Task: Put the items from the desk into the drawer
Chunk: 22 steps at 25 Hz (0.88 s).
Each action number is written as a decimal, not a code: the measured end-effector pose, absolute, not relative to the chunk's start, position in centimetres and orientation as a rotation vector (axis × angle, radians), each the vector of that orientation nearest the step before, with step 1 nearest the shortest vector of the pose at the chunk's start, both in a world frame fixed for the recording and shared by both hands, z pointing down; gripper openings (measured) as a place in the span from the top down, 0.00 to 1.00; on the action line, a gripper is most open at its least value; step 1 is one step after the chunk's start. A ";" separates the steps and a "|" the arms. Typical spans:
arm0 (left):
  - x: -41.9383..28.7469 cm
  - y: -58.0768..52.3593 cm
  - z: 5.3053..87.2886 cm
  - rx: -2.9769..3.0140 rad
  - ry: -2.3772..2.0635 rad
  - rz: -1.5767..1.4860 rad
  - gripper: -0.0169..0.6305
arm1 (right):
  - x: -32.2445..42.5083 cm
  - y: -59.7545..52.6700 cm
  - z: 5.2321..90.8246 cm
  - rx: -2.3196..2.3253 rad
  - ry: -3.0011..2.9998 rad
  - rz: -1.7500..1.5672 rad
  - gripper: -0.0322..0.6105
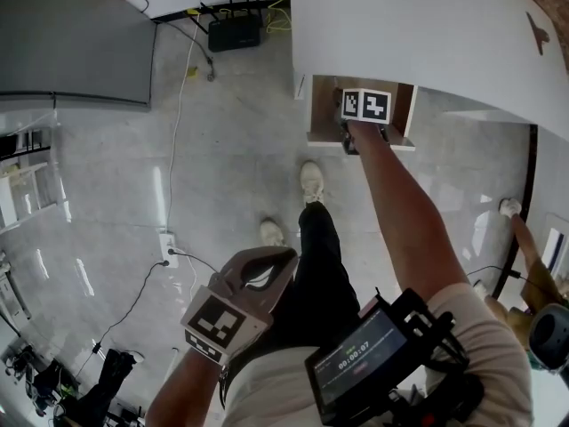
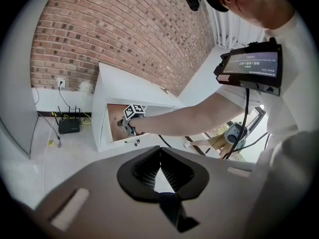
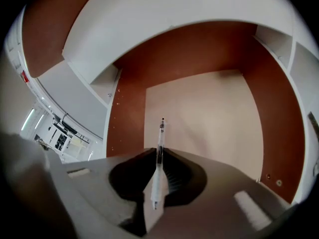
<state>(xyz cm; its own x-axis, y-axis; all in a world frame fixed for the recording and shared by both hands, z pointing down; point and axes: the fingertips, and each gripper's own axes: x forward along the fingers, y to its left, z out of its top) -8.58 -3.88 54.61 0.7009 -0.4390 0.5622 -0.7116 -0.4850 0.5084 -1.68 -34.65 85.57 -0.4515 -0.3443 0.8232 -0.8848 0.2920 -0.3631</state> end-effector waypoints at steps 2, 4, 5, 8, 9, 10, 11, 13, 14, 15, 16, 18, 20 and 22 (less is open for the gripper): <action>-8.6 -3.9 54.9 2.143 -0.880 0.458 0.96 | -1.6 -34.6 86.5 1.083 -1.892 1.140 0.88; -8.6 -4.0 55.2 2.135 -0.881 0.453 0.96 | -1.5 -34.6 87.1 1.075 -1.848 1.153 0.88; -8.7 -4.0 55.3 2.130 -0.880 0.451 0.96 | -1.5 -34.6 87.2 1.073 -1.841 1.151 0.88; -8.5 -4.0 55.4 2.120 -0.875 0.441 0.96 | -1.8 -34.8 87.1 1.073 -1.857 1.126 0.88; -8.4 -4.0 55.4 2.118 -0.873 0.437 0.96 | -1.8 -35.1 86.9 1.076 -1.869 1.116 0.88; -8.4 -4.0 55.4 2.116 -0.872 0.435 0.96 | -1.9 -35.4 86.7 1.080 -1.880 1.110 0.88; -8.3 -4.0 55.4 2.115 -0.871 0.434 0.96 | -2.0 -35.6 86.6 1.082 -1.889 1.108 0.88; -8.2 -4.1 55.5 2.110 -0.872 0.433 0.96 | -2.1 -35.9 86.6 1.081 -1.900 1.114 0.88; -8.2 -4.2 55.6 2.108 -0.872 0.432 0.96 | -2.2 -35.9 86.8 1.079 -1.902 1.123 0.88; -8.2 -4.2 55.6 2.106 -0.871 0.431 0.96 | -2.2 -35.8 86.9 1.077 -1.902 1.132 0.88; -8.1 -4.2 55.7 2.104 -0.870 0.430 0.96 | -2.1 -35.7 87.1 1.076 -1.899 1.136 0.88; -8.2 -4.1 55.8 2.101 -0.868 0.429 0.96 | -2.1 -35.7 87.5 1.073 -1.889 1.145 0.88; -8.3 -4.1 56.0 2.096 -0.869 0.426 0.96 | -2.2 -35.6 87.9 1.062 -1.882 1.164 0.88; -8.6 -4.2 56.1 2.087 -0.876 0.416 0.96 | -2.3 -35.5 88.3 1.041 -1.873 1.171 0.88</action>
<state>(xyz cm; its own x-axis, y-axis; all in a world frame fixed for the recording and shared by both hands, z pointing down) -8.58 -4.20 56.08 0.7042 -0.4407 0.5567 -0.7099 -0.4260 0.5608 -2.32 -35.48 88.27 -0.4442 -0.2678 0.8549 -0.8859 0.2733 -0.3747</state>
